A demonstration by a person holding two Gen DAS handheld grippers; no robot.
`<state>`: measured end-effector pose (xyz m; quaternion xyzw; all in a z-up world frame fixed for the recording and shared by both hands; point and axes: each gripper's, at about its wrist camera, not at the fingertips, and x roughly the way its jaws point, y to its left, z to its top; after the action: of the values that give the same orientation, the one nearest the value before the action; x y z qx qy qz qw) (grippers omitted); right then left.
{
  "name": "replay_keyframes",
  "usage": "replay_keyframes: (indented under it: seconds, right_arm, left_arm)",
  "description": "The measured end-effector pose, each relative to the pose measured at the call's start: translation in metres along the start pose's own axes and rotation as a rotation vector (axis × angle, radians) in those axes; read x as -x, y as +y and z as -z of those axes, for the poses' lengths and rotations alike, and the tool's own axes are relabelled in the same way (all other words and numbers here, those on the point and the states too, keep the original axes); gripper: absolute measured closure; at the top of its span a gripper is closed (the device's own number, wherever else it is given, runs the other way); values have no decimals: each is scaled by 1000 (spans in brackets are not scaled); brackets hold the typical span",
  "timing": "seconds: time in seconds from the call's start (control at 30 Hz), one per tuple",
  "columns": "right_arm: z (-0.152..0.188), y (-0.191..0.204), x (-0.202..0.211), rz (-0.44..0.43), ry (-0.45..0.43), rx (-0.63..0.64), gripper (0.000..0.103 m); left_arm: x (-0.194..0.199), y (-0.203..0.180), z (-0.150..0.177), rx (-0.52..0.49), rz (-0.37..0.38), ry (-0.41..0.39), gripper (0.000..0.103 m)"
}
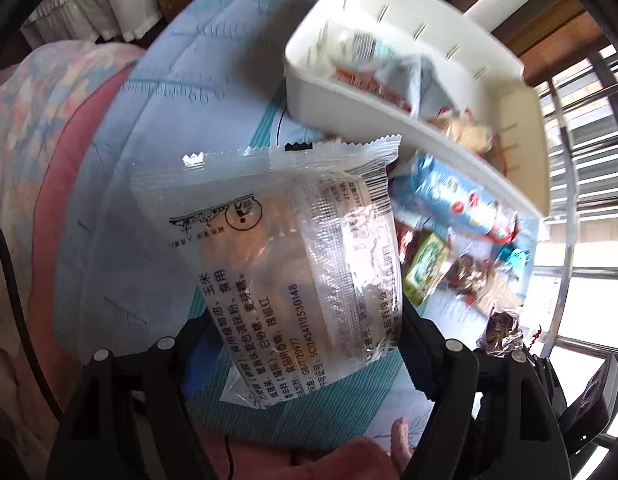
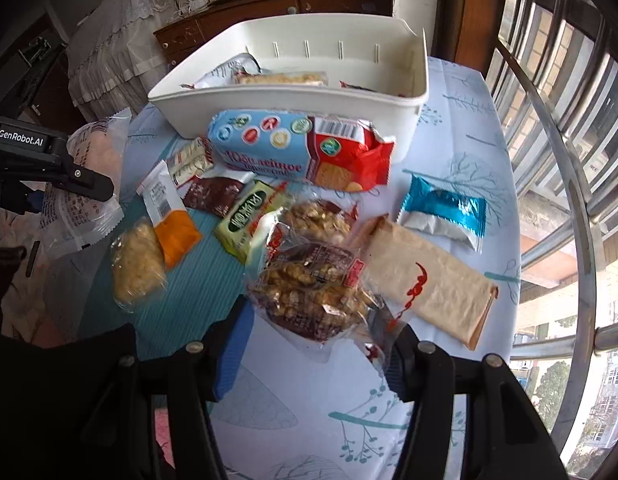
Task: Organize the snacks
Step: 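Grasp and lift the clear bread bag with the left tool while the right tool lifts the nut packet, then carry both packets over the white tray and open both tools to drop them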
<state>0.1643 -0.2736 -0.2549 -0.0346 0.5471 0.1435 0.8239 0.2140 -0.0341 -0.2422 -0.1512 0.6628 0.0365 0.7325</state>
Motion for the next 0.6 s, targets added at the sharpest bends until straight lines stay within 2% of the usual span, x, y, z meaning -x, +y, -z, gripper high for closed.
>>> replay_keyframes:
  seconds: [0.3, 0.6]
  right_arm:
    - [-45, 24, 22, -17, -126, 19, 44]
    - [-85, 40, 44, 8, -233, 36, 44]
  left_arm:
    - [57, 11, -20, -119, 108, -226, 26]
    - [91, -12, -46, -261, 145, -347, 26]
